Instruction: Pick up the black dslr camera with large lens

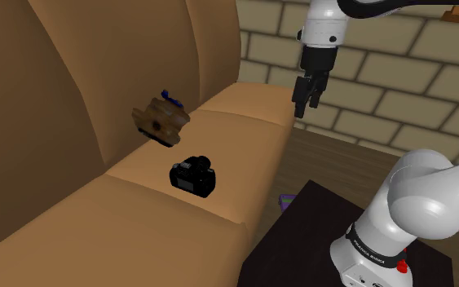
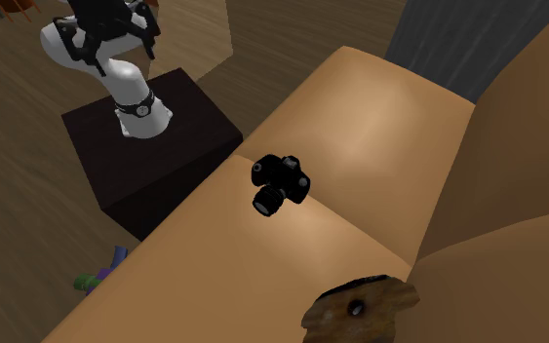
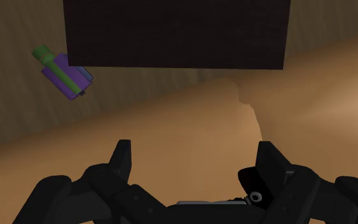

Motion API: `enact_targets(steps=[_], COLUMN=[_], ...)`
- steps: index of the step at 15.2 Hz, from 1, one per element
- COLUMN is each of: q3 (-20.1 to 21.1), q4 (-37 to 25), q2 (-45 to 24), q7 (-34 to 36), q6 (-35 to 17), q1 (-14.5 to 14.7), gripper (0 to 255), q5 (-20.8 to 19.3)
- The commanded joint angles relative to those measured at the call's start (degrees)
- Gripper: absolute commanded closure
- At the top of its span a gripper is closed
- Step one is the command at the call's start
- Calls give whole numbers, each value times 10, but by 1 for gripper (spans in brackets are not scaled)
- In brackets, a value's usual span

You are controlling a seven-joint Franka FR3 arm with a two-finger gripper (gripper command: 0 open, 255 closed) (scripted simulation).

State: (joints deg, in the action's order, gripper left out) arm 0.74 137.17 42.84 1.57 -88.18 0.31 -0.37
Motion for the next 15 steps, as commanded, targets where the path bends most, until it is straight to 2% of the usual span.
enact_targets(steps=[1, 8, 15], q3=[0, 56, 95], q4=[0, -3, -43], q2=[0, -115, -257], q7=[0, 160, 304], q6=[0, -91, -185], q1=[0, -13, -25], gripper=[0, 0, 0], q5=[0, 73, 124])
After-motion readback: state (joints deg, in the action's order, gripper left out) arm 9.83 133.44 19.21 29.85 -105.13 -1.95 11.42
